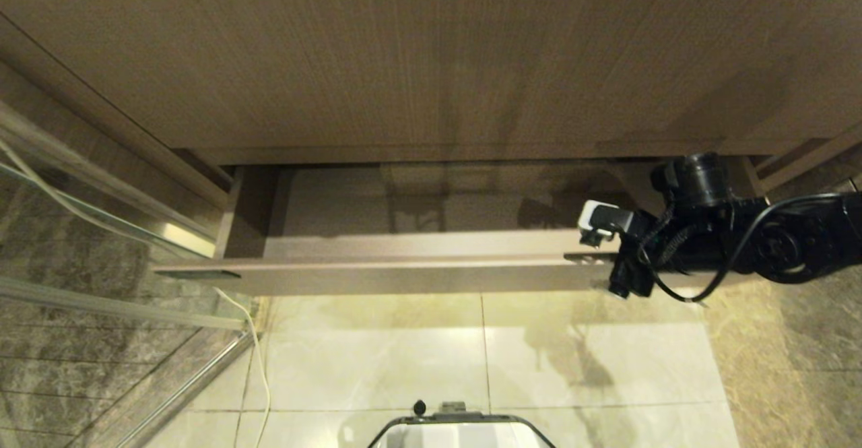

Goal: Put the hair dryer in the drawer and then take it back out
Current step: Pull open the drawer

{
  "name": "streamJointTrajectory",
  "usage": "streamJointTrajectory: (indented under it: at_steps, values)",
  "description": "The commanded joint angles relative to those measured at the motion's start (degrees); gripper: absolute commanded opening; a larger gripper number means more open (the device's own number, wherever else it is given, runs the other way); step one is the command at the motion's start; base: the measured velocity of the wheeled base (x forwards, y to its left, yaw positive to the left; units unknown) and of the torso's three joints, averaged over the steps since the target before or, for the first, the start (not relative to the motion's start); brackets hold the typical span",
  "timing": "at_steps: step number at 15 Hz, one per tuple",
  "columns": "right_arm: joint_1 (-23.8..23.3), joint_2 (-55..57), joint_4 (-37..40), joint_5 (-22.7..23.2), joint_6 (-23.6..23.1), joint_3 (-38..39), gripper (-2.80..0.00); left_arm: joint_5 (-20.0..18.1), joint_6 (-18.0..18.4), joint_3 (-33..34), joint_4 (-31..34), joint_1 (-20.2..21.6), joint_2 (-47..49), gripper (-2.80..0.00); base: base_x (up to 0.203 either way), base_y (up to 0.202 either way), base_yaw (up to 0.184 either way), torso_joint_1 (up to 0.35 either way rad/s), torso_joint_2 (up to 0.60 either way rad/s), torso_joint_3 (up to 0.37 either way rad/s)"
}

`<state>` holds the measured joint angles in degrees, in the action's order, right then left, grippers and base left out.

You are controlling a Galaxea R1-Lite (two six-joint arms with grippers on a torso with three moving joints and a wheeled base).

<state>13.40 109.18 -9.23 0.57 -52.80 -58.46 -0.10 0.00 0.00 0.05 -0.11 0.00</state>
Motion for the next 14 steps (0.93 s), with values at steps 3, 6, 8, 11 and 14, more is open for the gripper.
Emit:
streamJointTrajectory:
  at_steps: [3,6,8,11,14]
  values:
    - [0.1,-2.3,-1.3,-1.0,0.7,2.0,0.0,0.0,0.0,0.1,0.0,0.0,0.0,-2.8,0.0,0.0,0.0,0.0,0.0,0.0]
    - [0.0,-5.6,-1.0,-1.1,0.7,5.6,0.0,0.0,0.0,0.1,0.0,0.0,0.0,-2.8,0.0,0.0,0.0,0.0,0.0,0.0]
    - [-0.7,-10.5,0.2,-1.0,0.5,9.8,0.0,0.0,0.0,0.1,0.0,0.0,0.0,-2.8,0.0,0.0,0.0,0.0,0.0,0.0]
    - [-2.2,-16.9,1.2,-0.8,1.0,12.2,0.0,0.0,0.0,0.1,0.0,0.0,0.0,-2.8,0.0,0.0,0.0,0.0,0.0,0.0]
    - [-4.9,-26.0,1.9,-0.6,3.1,18.8,0.0,0.0,0.0,0.1,0.0,0.0,0.0,-2.8,0.0,0.0,0.0,0.0,0.0,0.0]
